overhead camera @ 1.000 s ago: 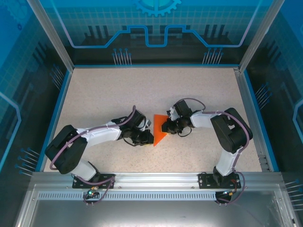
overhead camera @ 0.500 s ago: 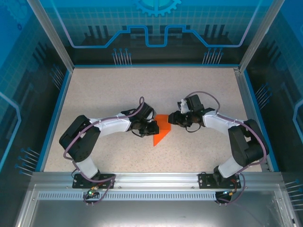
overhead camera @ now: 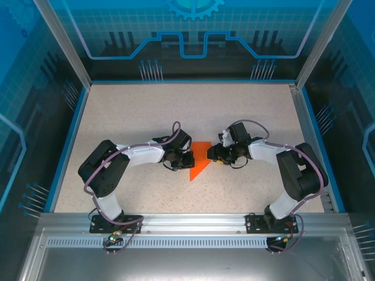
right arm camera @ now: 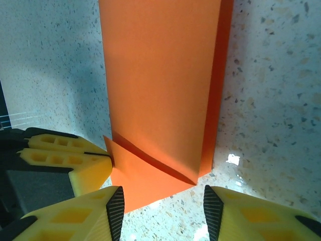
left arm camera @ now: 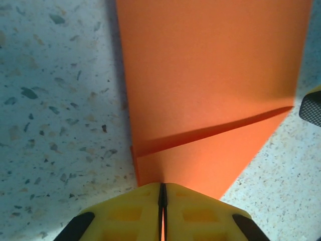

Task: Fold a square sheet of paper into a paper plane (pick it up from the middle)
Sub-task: Fourth fold the wing at the center of the table.

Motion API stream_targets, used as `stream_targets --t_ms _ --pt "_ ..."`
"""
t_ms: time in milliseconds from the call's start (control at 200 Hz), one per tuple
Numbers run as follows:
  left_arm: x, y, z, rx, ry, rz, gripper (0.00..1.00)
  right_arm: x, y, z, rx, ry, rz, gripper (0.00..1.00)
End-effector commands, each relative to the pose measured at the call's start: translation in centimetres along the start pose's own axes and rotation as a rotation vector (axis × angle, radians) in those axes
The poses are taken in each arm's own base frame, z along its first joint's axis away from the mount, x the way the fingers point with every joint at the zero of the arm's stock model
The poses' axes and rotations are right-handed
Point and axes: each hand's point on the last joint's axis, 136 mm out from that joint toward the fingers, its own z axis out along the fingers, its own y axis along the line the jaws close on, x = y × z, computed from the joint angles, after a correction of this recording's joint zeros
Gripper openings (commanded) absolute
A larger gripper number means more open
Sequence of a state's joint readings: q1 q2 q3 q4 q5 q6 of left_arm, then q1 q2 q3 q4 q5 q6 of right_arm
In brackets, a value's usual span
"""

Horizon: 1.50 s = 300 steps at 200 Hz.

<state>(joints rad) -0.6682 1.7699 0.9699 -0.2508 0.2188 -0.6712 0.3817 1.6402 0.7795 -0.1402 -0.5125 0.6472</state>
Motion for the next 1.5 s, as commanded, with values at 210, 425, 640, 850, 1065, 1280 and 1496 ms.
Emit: stream_targets --t_ms 210,425,640,850,1065,1280,1496 --pt "-0.1 1.0 0.6 -0.036 0.005 -0.013 0.10 0.8 0.9 1.5 -0.053 0.060 -0.019 0.48" --pt "-0.1 1.0 0.7 -0.034 0.008 -0.010 0.11 0.7 2.0 1.9 -0.076 0.068 -0.054 0.44" --pt "-0.1 1.0 0.5 -0.029 -0.001 -0.005 0.11 0.5 2.3 2.2 -0.085 0.067 -0.077 0.37" --pt "-0.4 0.4 -0.5 -0.006 -0.034 0.015 0.16 0.2 2.7 3.2 -0.128 0.090 -0.085 0.35" --pt "-0.4 0.1 -1.6 0.006 -0.058 0.029 0.21 0.3 2.8 3.1 -0.140 0.093 -0.097 0.38" --pt "0.1 -0.7 -2.3 0.014 -0.073 0.089 0.34 0.5 2.6 3.1 -0.134 0.095 -0.117 0.32" --pt "1.8 -1.9 -2.8 -0.114 -0.131 0.249 0.43 0.2 3.0 2.9 -0.142 0.085 -0.102 0.23"
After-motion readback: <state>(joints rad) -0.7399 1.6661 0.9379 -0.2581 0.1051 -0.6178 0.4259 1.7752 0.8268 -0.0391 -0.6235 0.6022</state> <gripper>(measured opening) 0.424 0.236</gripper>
